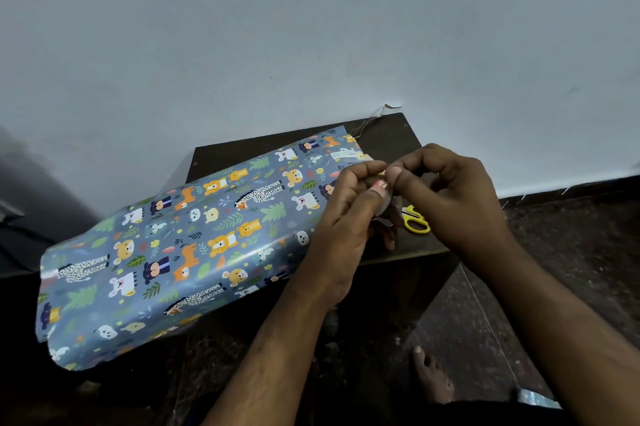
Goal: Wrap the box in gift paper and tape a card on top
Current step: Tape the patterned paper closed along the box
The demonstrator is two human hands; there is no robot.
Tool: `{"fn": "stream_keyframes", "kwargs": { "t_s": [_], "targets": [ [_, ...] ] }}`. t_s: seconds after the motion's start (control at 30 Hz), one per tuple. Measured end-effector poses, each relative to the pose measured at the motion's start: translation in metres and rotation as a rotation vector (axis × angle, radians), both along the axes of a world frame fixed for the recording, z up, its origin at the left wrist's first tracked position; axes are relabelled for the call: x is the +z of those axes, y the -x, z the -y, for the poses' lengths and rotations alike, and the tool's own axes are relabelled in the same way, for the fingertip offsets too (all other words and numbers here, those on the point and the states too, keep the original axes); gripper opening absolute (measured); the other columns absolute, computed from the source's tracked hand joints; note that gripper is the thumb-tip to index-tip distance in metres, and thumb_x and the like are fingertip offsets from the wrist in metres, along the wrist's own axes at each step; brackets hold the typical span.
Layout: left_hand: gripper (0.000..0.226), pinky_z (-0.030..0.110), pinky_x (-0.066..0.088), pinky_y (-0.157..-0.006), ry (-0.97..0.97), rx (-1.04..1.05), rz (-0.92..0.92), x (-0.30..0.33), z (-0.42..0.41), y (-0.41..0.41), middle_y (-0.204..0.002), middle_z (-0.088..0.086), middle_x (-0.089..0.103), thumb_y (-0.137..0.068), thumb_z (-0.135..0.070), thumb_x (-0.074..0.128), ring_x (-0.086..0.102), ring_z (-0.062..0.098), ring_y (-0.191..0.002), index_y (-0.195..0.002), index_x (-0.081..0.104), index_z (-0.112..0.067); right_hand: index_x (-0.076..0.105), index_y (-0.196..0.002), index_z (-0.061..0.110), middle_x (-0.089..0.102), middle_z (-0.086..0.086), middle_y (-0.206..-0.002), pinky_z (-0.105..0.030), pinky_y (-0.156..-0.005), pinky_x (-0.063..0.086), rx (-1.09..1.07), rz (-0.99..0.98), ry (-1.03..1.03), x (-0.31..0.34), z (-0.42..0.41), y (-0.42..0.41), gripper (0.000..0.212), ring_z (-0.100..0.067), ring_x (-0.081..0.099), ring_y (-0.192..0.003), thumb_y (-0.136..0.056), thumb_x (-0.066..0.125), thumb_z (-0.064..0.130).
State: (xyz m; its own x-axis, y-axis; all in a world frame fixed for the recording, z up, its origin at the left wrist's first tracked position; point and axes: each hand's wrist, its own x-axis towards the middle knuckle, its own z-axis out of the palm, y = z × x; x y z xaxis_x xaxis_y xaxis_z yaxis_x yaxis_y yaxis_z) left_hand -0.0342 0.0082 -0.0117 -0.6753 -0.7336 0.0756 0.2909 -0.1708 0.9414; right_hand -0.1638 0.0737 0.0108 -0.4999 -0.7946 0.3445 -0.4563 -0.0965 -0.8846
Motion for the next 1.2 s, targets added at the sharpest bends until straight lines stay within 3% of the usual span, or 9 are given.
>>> {"fn": "stream_keyframes", "kwargs": {
  "t_s": [0.23, 0.4, 0.53, 0.63, 0.7, 0.8, 0.87, 1.0, 1.2],
  "targets": [
    [0.028, 0.039, 0.052, -0.067, 0.157, -0.025, 0.031, -0.002, -0.005, -0.001, -0.122, 0.010, 0.059, -0.101, -0.006, 0.046, 0.057, 0.030, -0.089, -0.126, 0.044, -0.019, 0.063, -0.083, 0.001, 0.059, -0.009, -0.067, -0.030, -0.044, 0.045, 0.008, 0.617, -0.066, 0.002, 0.005, -0.012, 0.020, -0.025, 0.051, -0.054, -0.099, 0.056, 0.011],
    [0.029, 0.028, 0.048, -0.048, 0.186, -0.046, 0.076, 0.000, -0.004, -0.005, -0.112, -0.005, 0.067, -0.103, -0.009, 0.047, 0.055, 0.034, -0.088, -0.129, 0.056, -0.017, 0.064, -0.076, 0.013, 0.058, -0.003, -0.071, -0.028, -0.053, 0.042, -0.018, 0.691, -0.103, 0.004, 0.007, -0.011, 0.023, -0.023, 0.053, -0.069, -0.095, 0.053, 0.009],
    [0.031, 0.025, 0.048, -0.044, 0.093, -0.046, 0.049, 0.003, -0.003, -0.004, -0.119, 0.003, 0.069, -0.105, 0.001, 0.045, 0.063, 0.022, -0.092, -0.133, 0.056, -0.007, 0.068, -0.084, 0.019, 0.061, 0.002, -0.075, -0.029, -0.063, 0.045, 0.082, 0.835, -0.102, 0.002, 0.006, -0.008, 0.021, -0.015, 0.061, -0.073, -0.096, 0.051, 0.021],
    [0.031, 0.025, 0.049, -0.044, 0.061, -0.055, 0.029, 0.003, -0.002, -0.004, -0.129, 0.006, 0.068, -0.104, 0.000, 0.047, 0.066, 0.015, -0.094, -0.133, 0.057, -0.004, 0.067, -0.105, 0.016, 0.065, 0.003, -0.080, -0.027, -0.065, 0.050, 0.173, 0.954, -0.071, 0.003, 0.006, -0.002, 0.041, -0.011, 0.063, -0.075, -0.101, 0.042, 0.049],
    [0.033, 0.026, 0.050, -0.045, 0.055, -0.058, 0.022, 0.002, -0.002, -0.005, -0.130, 0.006, 0.068, -0.100, -0.006, 0.051, 0.068, 0.016, -0.097, -0.133, 0.058, -0.004, 0.068, -0.105, 0.017, 0.069, 0.005, -0.084, -0.032, -0.070, 0.047, 0.061, 0.759, -0.110, -0.001, 0.007, 0.003, 0.039, -0.012, 0.063, -0.080, -0.102, 0.047, 0.049],
    [0.036, 0.027, 0.053, -0.048, 0.052, -0.054, 0.025, 0.001, -0.002, -0.006, -0.128, 0.006, 0.068, -0.096, -0.006, 0.053, 0.069, 0.018, -0.100, -0.132, 0.059, -0.003, 0.068, -0.095, 0.020, 0.065, 0.004, -0.090, -0.030, -0.070, 0.045, -0.223, -0.157, -0.277, -0.021, 0.003, 0.015, 0.009, -0.015, 0.060, -0.083, -0.098, 0.061, 0.025],
    [0.035, 0.026, 0.054, -0.048, 0.066, -0.036, 0.022, 0.001, -0.003, -0.005, -0.127, 0.005, 0.069, -0.096, -0.002, 0.056, 0.069, 0.018, -0.102, -0.131, 0.060, -0.001, 0.067, -0.097, 0.017, 0.053, 0.000, -0.093, -0.035, -0.072, 0.044, -0.191, -0.460, -0.444, -0.034, 0.002, 0.024, 0.005, -0.024, 0.057, -0.091, -0.093, 0.063, 0.016],
    [0.035, 0.024, 0.054, -0.049, 0.057, -0.028, 0.018, 0.000, -0.005, -0.004, -0.128, 0.004, 0.070, -0.098, 0.005, 0.057, 0.068, 0.022, -0.106, -0.132, 0.060, 0.000, 0.060, -0.112, 0.015, 0.052, -0.007, -0.111, -0.041, -0.082, 0.048, -0.063, -0.631, -0.773, -0.048, 0.001, 0.022, 0.020, -0.031, 0.050, -0.108, -0.093, 0.065, 0.018],
    [0.036, 0.024, 0.054, -0.050, 0.041, -0.043, 0.009, 0.004, -0.005, -0.009, -0.129, 0.001, 0.070, -0.099, 0.006, 0.056, 0.068, 0.021, -0.104, -0.133, 0.061, -0.005, 0.058, -0.111, 0.019, 0.053, -0.003, -0.110, -0.036, -0.075, 0.045, -0.098, -0.645, -0.735, -0.039, 0.003, 0.015, 0.017, -0.028, 0.054, -0.105, -0.095, 0.062, 0.022]
  ]
}}
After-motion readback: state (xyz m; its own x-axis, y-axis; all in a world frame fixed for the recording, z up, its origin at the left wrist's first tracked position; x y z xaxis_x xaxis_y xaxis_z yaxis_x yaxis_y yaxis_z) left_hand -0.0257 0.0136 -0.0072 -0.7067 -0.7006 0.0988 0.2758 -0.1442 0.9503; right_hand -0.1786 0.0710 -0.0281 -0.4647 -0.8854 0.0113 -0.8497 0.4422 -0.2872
